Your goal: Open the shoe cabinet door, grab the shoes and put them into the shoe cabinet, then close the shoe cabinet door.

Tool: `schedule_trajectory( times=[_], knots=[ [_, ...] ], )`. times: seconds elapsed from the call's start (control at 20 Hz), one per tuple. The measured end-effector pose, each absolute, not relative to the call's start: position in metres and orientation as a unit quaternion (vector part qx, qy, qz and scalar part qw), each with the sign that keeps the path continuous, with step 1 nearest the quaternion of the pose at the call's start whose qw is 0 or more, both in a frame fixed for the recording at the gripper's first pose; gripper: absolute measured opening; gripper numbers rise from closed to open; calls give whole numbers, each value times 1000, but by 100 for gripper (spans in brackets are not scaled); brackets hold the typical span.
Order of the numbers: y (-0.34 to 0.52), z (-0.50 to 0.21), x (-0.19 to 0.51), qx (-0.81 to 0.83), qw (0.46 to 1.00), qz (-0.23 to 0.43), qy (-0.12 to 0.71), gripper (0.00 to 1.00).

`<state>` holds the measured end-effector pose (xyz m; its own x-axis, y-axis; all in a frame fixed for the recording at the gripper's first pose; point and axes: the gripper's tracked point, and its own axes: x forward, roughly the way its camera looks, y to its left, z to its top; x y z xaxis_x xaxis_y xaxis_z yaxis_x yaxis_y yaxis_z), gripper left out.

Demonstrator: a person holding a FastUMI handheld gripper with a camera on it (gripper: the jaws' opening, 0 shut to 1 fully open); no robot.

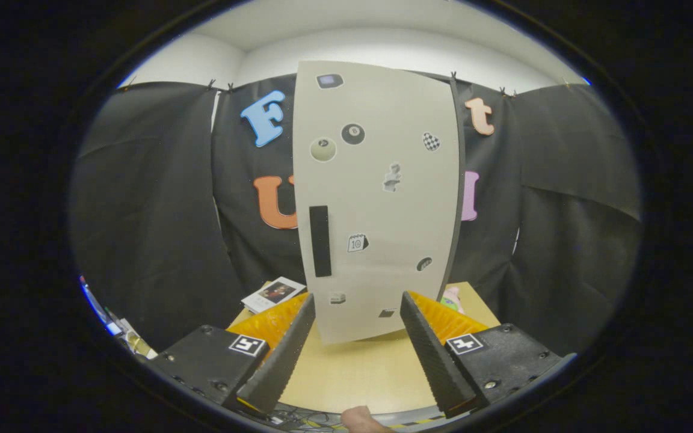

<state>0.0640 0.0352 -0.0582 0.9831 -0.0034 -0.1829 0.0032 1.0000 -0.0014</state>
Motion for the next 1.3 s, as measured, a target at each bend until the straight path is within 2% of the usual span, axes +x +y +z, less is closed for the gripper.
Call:
schedule_trajectory(
  times=[0.65,1.3],
  knots=[
    [12,-5,-12,4,999,0,35,96],
    [6,14,-14,-4,1000,1,15,96]
  ],
)
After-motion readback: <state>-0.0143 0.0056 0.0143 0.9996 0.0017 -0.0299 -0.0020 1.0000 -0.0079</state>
